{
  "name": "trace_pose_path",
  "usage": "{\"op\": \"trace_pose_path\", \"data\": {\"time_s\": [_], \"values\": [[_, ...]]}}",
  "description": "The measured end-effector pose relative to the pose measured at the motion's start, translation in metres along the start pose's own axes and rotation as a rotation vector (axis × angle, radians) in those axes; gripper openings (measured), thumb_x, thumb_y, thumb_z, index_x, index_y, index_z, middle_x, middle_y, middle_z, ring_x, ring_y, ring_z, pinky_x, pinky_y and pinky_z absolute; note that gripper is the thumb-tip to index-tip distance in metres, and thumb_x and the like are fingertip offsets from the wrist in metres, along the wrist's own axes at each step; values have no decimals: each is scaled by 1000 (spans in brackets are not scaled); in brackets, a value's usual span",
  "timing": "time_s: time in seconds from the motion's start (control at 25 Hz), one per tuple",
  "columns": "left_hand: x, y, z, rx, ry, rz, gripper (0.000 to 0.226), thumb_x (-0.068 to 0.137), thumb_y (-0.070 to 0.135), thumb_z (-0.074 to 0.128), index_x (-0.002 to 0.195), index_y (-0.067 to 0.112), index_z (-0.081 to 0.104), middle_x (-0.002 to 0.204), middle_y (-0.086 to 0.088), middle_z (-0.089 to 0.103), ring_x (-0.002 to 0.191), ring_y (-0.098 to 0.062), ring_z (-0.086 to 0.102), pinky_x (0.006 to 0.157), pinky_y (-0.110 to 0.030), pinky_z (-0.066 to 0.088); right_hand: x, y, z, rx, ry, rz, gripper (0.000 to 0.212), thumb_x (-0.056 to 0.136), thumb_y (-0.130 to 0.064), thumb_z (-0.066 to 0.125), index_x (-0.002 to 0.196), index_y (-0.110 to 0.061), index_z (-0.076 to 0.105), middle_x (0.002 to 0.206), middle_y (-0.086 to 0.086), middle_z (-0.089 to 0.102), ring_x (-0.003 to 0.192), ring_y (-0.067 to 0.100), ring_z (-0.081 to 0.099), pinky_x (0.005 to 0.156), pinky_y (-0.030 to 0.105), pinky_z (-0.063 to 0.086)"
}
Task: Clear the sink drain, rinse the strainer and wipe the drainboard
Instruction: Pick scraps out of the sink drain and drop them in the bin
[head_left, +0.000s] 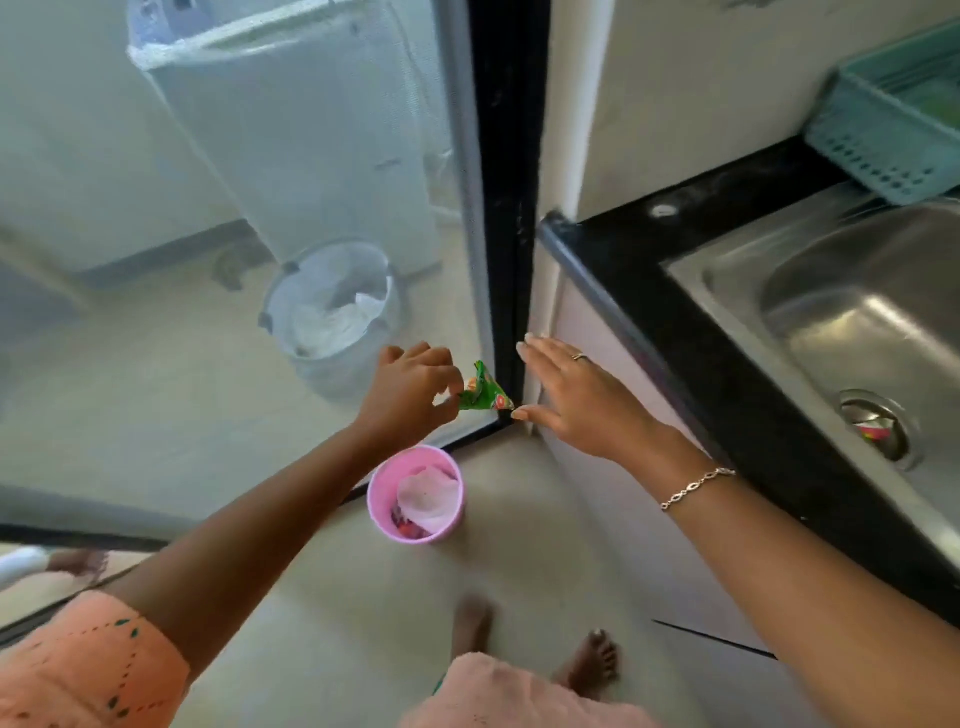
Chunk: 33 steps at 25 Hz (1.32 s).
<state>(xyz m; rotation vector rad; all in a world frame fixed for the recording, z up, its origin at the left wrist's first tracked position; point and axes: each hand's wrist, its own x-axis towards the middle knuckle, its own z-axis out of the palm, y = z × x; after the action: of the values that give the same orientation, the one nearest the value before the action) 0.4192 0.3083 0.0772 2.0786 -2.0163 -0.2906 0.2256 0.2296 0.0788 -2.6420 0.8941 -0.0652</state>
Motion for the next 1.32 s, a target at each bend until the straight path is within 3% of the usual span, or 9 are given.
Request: {"op": "trace_pose_path", "data": {"time_s": [0.16, 0.32, 0.64, 0.84, 1.12, 1.32], "values": [[-27, -65, 31, 81, -92, -91, 10, 81, 21, 59, 86, 17, 66, 94, -1, 62, 96, -21, 51, 72, -29, 14, 49, -41, 58, -9, -137, -56, 72, 89, -42, 51, 144, -6, 20, 153, 11, 22, 143, 22, 18, 117, 30, 12], [-37, -120, 77, 161, -208, -170, 14, 81, 20, 56, 89, 15, 65, 96, -3, 61, 98, -23, 51, 80, -36, 27, 87, -58, 122, -4, -227, -51, 67, 91, -36, 50, 143, -4, 21, 152, 13, 25, 141, 23, 22, 117, 32, 15], [-45, -199, 234, 254, -406, -276, 22, 84, 14, 50, 102, 11, 62, 106, -6, 60, 103, -26, 50, 87, -42, 31, 129, -13, 283, -6, -337, 19, 46, 93, -21, 47, 134, -4, 35, 142, 16, 38, 132, 31, 32, 111, 34, 23], [-39, -224, 324, 255, -495, -310, 27, 85, 9, 46, 109, 9, 59, 116, -8, 58, 110, -28, 48, 96, -49, 32, 141, 23, 365, -24, -416, 19, 52, 93, -20, 46, 140, -6, 28, 147, 13, 32, 138, 28, 26, 115, 34, 15], [-33, -236, 399, 226, -556, -350, 23, 84, 19, 56, 103, 9, 63, 123, -10, 55, 116, -29, 45, 102, -53, 30, 144, 53, 425, -46, -413, -20, 55, 93, -22, 46, 141, -6, 24, 150, 14, 26, 141, 28, 22, 116, 35, 14], [-40, -230, 395, 212, -590, -368, 43, 86, 22, 55, 127, 13, 46, 134, -9, 46, 123, -29, 39, 101, -51, 28, 134, 57, 418, -44, -384, -16, 52, 93, -21, 47, 139, -5, 28, 147, 16, 31, 137, 30, 25, 115, 35, 16]]}}
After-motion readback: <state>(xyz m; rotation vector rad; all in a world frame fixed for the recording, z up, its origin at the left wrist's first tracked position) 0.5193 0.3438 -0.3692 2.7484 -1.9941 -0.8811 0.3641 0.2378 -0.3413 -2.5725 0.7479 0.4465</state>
